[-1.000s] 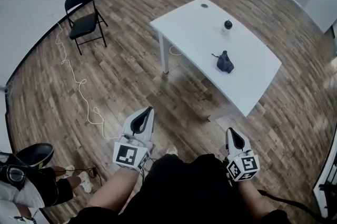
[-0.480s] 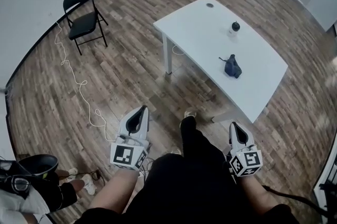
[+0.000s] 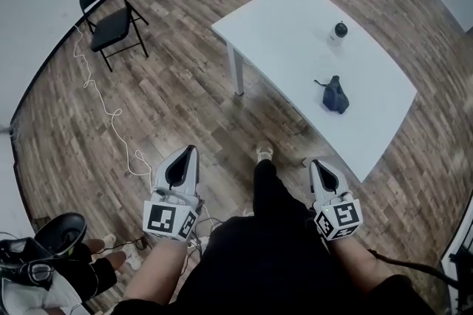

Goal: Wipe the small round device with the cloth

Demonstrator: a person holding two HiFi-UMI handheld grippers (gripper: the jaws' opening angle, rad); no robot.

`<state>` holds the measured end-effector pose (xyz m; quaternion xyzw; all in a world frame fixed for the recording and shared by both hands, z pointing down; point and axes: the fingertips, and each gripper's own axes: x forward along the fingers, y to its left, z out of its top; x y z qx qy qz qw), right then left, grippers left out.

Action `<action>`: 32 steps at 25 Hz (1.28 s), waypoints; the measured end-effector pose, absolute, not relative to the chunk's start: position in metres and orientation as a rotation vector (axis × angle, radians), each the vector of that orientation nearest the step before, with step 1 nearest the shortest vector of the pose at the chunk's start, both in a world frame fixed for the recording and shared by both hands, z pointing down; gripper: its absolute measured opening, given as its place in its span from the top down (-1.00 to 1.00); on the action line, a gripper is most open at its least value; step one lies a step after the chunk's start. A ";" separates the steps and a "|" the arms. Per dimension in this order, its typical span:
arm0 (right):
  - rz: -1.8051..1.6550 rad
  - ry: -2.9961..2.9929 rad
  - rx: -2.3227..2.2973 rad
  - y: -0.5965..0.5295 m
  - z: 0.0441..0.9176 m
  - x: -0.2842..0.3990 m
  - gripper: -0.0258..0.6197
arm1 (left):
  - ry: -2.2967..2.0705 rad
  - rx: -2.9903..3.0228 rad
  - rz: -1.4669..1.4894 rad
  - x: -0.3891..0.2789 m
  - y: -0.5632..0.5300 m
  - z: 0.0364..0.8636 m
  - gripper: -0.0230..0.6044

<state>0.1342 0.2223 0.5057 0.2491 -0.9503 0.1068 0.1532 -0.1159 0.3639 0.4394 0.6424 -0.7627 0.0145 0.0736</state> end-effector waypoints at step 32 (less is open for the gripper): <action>-0.048 -2.588 1.079 -0.005 0.481 0.065 0.92 | -1.818 2.489 0.198 -0.150 0.009 0.395 0.91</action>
